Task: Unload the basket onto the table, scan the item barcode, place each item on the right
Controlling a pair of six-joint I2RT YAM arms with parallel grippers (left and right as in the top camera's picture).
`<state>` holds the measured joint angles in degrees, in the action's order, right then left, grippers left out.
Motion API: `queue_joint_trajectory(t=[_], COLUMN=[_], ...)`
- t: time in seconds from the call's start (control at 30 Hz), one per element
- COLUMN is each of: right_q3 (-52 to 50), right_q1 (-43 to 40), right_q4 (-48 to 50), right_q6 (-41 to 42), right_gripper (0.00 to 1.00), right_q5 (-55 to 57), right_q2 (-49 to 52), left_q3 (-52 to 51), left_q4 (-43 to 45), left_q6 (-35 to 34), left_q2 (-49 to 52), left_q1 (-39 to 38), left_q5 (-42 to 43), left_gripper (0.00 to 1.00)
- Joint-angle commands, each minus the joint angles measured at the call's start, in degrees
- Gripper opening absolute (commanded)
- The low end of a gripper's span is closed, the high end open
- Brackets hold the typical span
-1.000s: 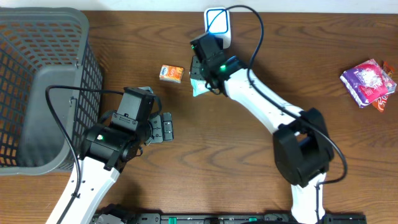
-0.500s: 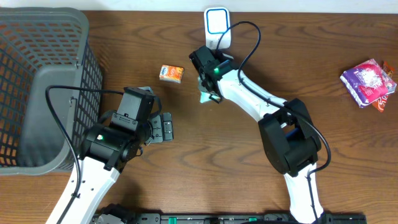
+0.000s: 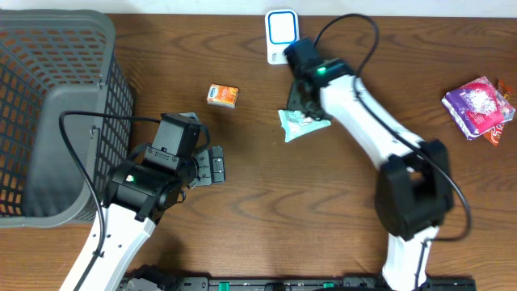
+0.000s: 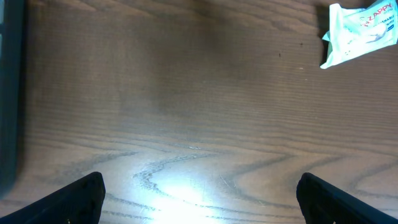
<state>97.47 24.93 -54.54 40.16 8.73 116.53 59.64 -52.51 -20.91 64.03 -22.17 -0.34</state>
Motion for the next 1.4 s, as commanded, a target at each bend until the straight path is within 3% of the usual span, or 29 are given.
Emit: queue_joint_trajectory(t=[0.0,0.07,0.23,0.53,0.83,1.03,1.2,1.37], right_q3=[1.51,1.22,-3.74,-19.74,-27.87,-29.70,-28.20,-20.85], right_q1=[-1.88,-2.78,-3.74,-3.89,-3.85,-3.85,-4.46,-6.34], right_q4=[-2.78,-4.35,-1.60,13.81,29.92,32.72,30.05,18.82], right_q6=[-1.46,-1.38,3.21,18.38,20.44,14.23,5.01,-5.70], right_gripper=[0.74,0.72,0.78,0.70,0.70,0.42,0.01,0.01], right_q5=[-8.15,-11.17,-14.86,-17.68,-17.66,-16.04,-15.91,-14.58], right_q2=[-4.07,-4.13,-3.28,-3.04,-3.02,-3.02,-3.58,-5.75], left_q3=[0.07,0.07,0.07,0.07,0.07,0.07,0.07,0.07], left_q4=[-0.15,-0.15,-0.15,-0.15,-0.15,-0.15,-0.15,-0.15], left_q6=[0.74,0.74,0.74,0.74,0.74,0.74,0.74,0.74], left_q2=[0.07,0.07,0.07,0.07,0.07,0.07,0.07,0.07], left_q1=[0.26,0.26,0.24,0.24,0.26,0.26,0.26,0.26], left_q5=[-0.31,-0.31,-0.31,-0.31,-0.31,-0.31,-0.31,-0.31], left_gripper=[0.98,0.98,0.98,0.98,0.98,0.98,0.98,0.98])
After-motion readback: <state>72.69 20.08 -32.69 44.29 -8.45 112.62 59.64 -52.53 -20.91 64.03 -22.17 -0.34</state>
